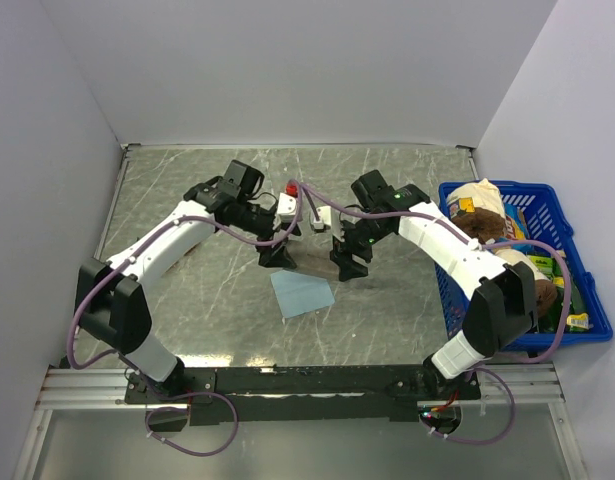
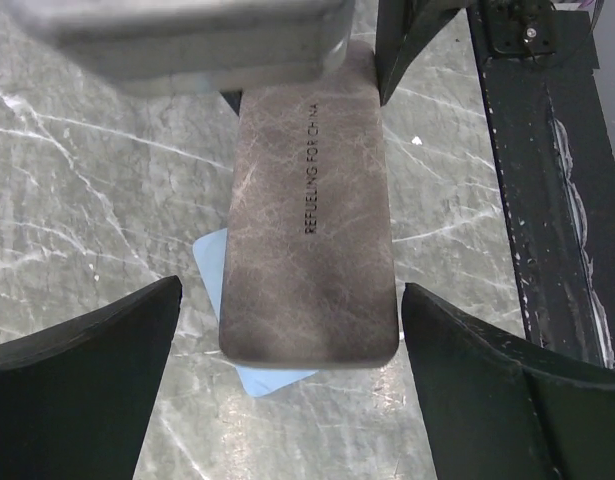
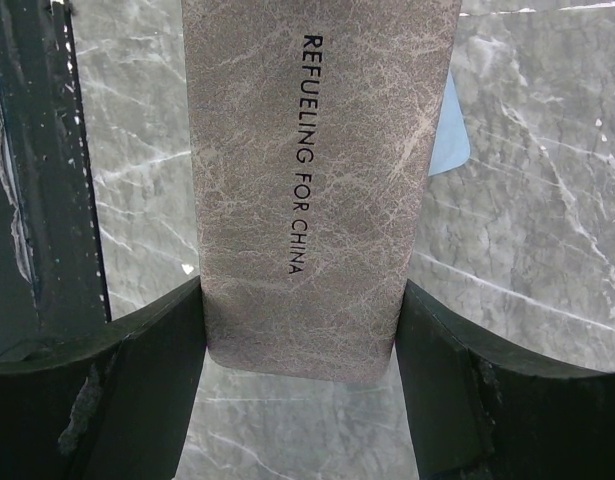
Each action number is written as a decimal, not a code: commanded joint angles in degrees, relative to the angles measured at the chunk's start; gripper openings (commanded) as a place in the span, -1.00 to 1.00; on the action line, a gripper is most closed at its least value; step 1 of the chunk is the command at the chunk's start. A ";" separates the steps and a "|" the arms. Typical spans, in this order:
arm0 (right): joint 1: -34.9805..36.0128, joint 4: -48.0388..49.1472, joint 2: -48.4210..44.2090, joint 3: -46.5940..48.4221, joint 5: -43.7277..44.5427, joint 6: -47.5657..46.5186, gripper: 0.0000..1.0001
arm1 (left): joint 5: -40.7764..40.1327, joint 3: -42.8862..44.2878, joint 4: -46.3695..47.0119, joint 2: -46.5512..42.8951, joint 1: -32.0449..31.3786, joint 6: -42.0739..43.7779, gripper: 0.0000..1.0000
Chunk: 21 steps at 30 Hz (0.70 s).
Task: Organize the sunglasses
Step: Pass from the right arm to the left
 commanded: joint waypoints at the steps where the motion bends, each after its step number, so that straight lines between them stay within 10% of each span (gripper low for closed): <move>1: 0.17 2.77 -3.14 0.16 -3.42 -0.43 -0.82 | -1.21 2.49 1.54 1.61 -1.85 -0.91 0.93; 15: 0.25 5.23 -4.73 -0.90 -3.24 0.36 -0.83 | -1.84 4.42 -1.70 4.86 -3.09 0.14 0.98; 21: 0.08 7.78 -5.52 -1.86 -1.92 1.50 -0.75 | -1.48 6.53 -4.52 6.97 -3.17 1.28 -0.01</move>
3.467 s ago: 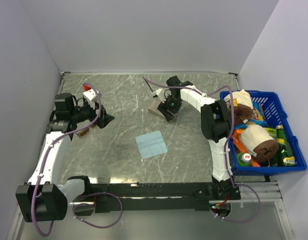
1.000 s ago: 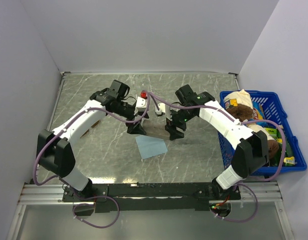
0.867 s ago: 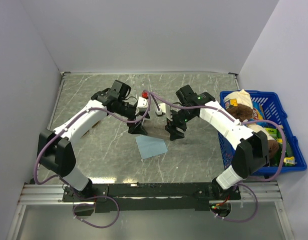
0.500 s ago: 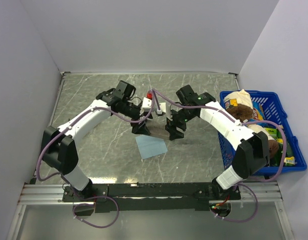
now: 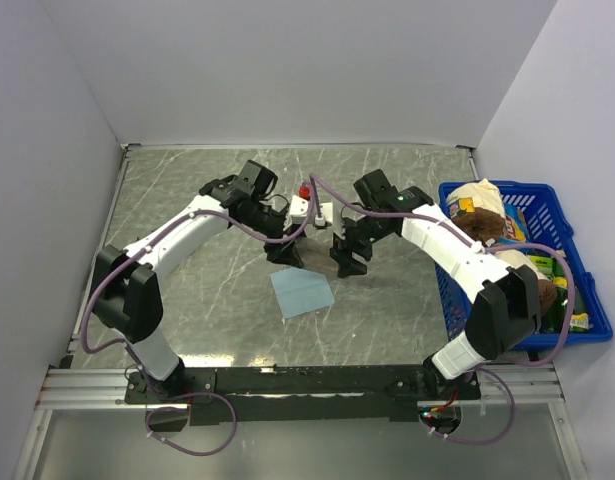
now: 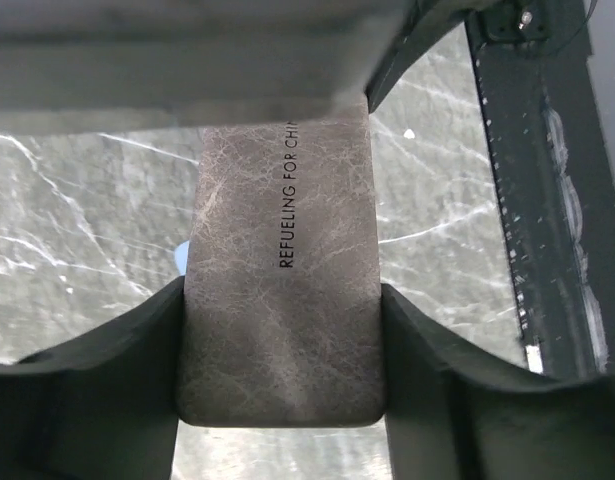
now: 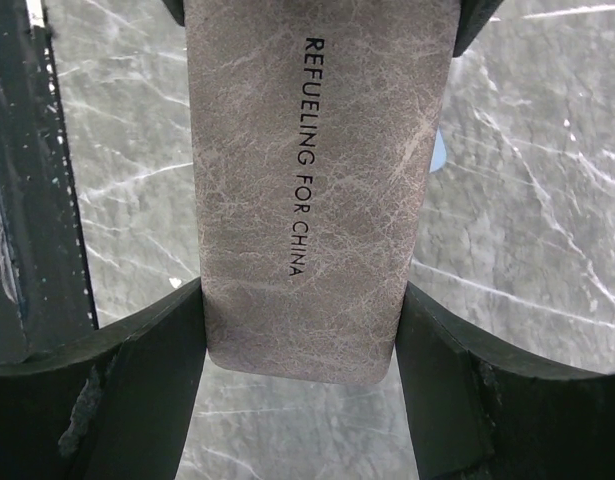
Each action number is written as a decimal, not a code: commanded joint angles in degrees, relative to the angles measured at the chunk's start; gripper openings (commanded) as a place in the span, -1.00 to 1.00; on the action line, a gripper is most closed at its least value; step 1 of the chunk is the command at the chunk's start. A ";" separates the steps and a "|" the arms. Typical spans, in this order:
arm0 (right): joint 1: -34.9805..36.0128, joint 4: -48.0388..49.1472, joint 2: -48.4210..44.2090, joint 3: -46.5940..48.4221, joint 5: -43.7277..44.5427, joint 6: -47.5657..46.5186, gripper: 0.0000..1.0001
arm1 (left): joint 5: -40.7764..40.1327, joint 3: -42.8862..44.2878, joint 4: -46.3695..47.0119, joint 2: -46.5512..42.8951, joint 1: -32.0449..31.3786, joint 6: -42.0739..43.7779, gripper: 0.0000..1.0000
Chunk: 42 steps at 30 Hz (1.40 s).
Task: Organize the sunglasses
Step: Pass from the right arm to the left, then pass from the left arm to the right
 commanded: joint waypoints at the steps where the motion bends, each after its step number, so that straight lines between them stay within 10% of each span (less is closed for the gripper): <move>1: 0.30 4.81 -4.40 -0.77 -1.71 -0.31 -0.71 | 0.00 3.04 -2.32 2.01 -0.57 1.11 -0.20; 5: -0.41 6.48 -5.54 -1.12 -0.74 0.48 -0.36 | -0.52 2.78 -2.06 2.02 -0.57 1.02 -0.44; 7: -1.28 6.57 -6.07 -0.69 -0.47 0.83 0.47 | -0.96 2.25 -1.44 1.75 -0.57 0.23 -0.52; 10: -2.86 6.57 -8.26 -0.68 -1.26 0.40 0.99 | -1.84 0.15 1.80 0.35 -0.57 -1.44 -0.58; 30: -18.95 37.66 -22.16 -12.63 -26.72 24.82 1.00 | 7.20 -8.29 31.16 -14.24 5.49 -31.83 -0.97; 42: -20.27 33.30 -17.94 -11.50 -41.34 25.71 1.00 | 16.88 -15.59 50.94 -14.69 7.07 -53.55 -0.98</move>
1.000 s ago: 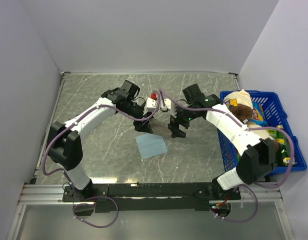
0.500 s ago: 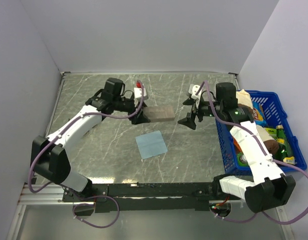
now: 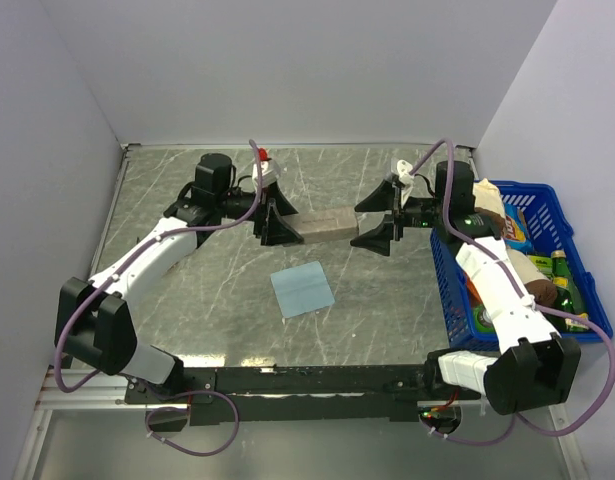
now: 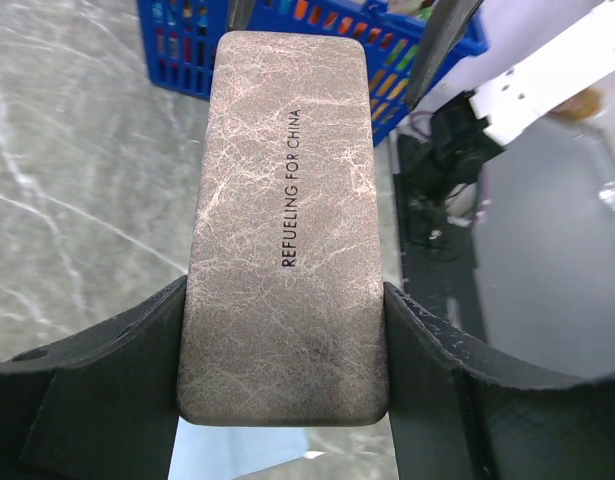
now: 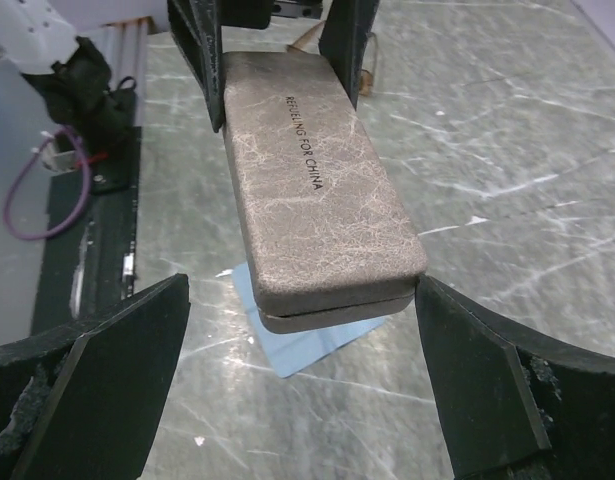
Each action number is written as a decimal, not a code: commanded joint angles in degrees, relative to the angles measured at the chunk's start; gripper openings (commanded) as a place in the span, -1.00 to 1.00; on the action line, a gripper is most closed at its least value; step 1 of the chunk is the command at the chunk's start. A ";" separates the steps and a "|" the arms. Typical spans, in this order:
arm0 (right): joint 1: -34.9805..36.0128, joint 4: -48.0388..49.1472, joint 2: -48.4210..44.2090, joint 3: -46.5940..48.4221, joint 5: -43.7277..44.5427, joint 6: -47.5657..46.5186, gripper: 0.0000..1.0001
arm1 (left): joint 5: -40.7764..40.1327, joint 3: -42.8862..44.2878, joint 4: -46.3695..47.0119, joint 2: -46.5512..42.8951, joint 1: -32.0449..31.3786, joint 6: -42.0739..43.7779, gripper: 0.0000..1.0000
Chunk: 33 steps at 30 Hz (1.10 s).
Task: Organize the sunglasses
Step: Pass from the left arm to the right
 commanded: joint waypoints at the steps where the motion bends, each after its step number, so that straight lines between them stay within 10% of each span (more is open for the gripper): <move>1: -0.25 -1.44 1.71 2.43 -7.81 -1.54 1.00 | 4.42 -1.65 12.45 -1.88 0.01 -9.47 -0.99; 14: -0.43 13.56 3.82 -0.37 -4.31 12.23 1.00 | 5.30 -5.61 26.08 -3.37 0.72 -23.01 -0.98; 21: -2.71 32.55 1.63 -4.68 3.88 29.45 1.00 | 0.82 -2.01 15.91 -4.16 1.42 -15.73 -0.98; 28: -2.71 38.43 7.77 -3.80 -9.56 38.33 1.00 | 0.55 -0.95 17.65 -3.90 2.47 -17.12 -0.98; 33: -2.54 80.24 12.68 -10.66 -12.99 67.49 1.00 | 1.17 0.46 20.10 -2.85 2.39 -20.46 -0.98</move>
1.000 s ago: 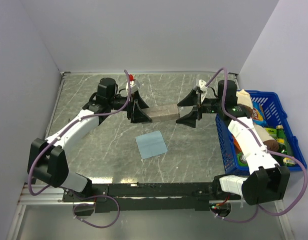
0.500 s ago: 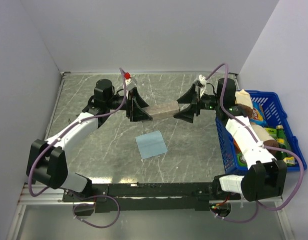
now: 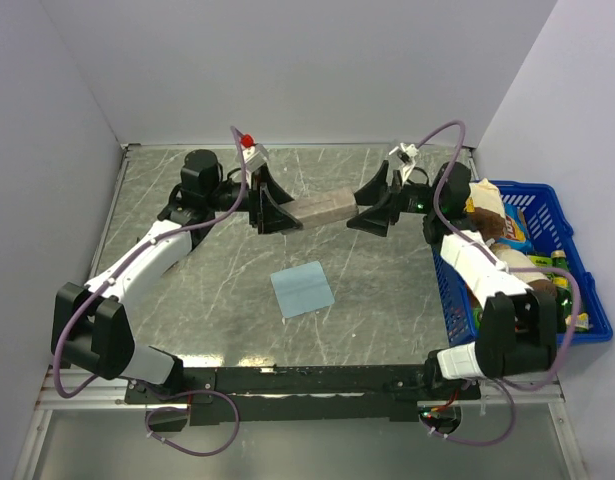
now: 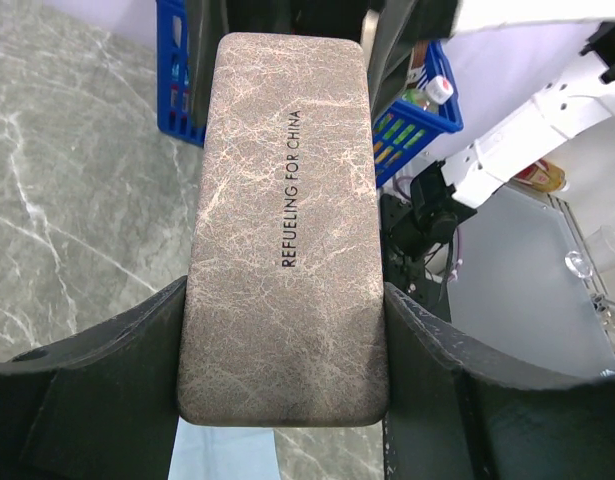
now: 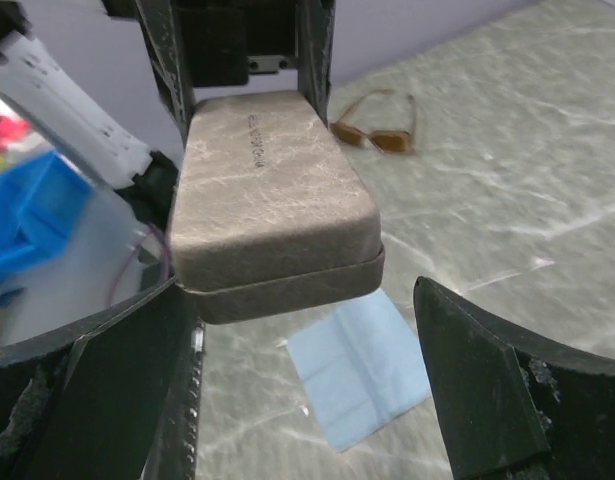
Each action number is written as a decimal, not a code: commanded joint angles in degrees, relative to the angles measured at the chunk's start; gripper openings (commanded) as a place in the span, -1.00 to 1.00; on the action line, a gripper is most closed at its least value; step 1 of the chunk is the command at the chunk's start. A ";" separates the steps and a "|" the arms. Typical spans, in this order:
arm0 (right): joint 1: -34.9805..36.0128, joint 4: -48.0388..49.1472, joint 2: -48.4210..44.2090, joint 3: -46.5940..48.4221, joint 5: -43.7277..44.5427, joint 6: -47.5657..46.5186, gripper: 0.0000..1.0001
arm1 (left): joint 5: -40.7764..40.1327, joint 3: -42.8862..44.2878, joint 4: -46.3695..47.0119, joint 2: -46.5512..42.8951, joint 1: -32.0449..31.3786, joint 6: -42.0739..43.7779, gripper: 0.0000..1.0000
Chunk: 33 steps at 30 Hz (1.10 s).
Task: Organize the sunglasses
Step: Pass from the left arm to the right
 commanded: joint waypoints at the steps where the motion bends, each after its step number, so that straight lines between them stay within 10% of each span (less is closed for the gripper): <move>1: 0.15 40.11 5.09 -2.66 -6.02 27.75 1.00 | 0.99 3.34 5.61 -0.94 0.16 -3.69 -0.98; 5: 0.33 69.31 13.87 1.89 -6.55 54.71 0.95 | 0.90 2.99 7.64 -0.24 0.24 -5.72 -0.98; 14: 2.88 68.66 15.30 1.04 -5.24 50.05 0.96 | -3.84 1.32 11.95 1.34 0.16 -11.52 -0.98; 33: 5.60 18.39 2.38 -0.55 3.20 6.00 1.00 | 0.19 -1.58 24.34 3.89 0.07 -22.24 -0.98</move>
